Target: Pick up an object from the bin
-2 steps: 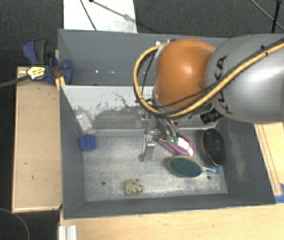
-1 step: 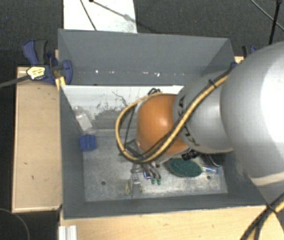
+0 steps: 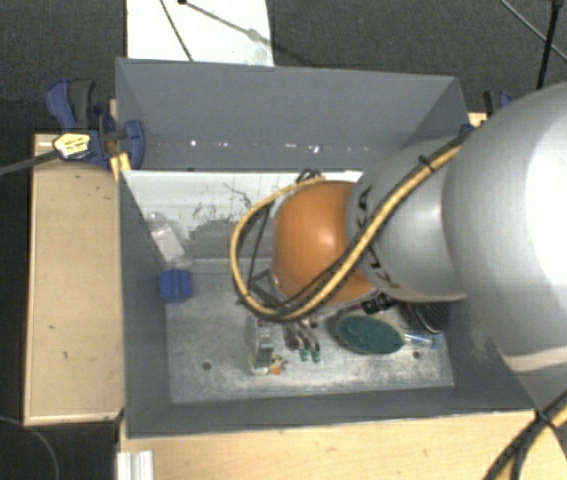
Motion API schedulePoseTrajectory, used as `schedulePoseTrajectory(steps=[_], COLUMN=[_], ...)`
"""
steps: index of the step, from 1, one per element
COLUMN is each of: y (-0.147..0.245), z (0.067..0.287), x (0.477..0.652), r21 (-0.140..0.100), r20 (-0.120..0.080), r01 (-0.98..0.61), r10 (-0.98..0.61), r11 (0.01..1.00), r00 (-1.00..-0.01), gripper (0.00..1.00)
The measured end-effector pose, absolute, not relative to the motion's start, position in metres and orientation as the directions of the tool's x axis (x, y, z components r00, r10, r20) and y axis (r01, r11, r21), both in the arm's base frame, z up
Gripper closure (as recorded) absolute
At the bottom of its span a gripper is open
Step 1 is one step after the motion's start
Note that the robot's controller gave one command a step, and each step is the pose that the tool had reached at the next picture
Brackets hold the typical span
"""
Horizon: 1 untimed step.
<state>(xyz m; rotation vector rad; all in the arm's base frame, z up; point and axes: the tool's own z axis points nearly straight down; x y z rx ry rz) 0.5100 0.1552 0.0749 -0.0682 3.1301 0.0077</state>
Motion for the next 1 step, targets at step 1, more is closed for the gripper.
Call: schedulePoseTrajectory(steps=[1], y=[0.1651], z=[0.1879], x=[0.5086], r21=[0.004], r20=[-0.01], r01=[-0.037], r10=[-0.037], r11=[0.999], r00=[-0.999], gripper=[1.0])
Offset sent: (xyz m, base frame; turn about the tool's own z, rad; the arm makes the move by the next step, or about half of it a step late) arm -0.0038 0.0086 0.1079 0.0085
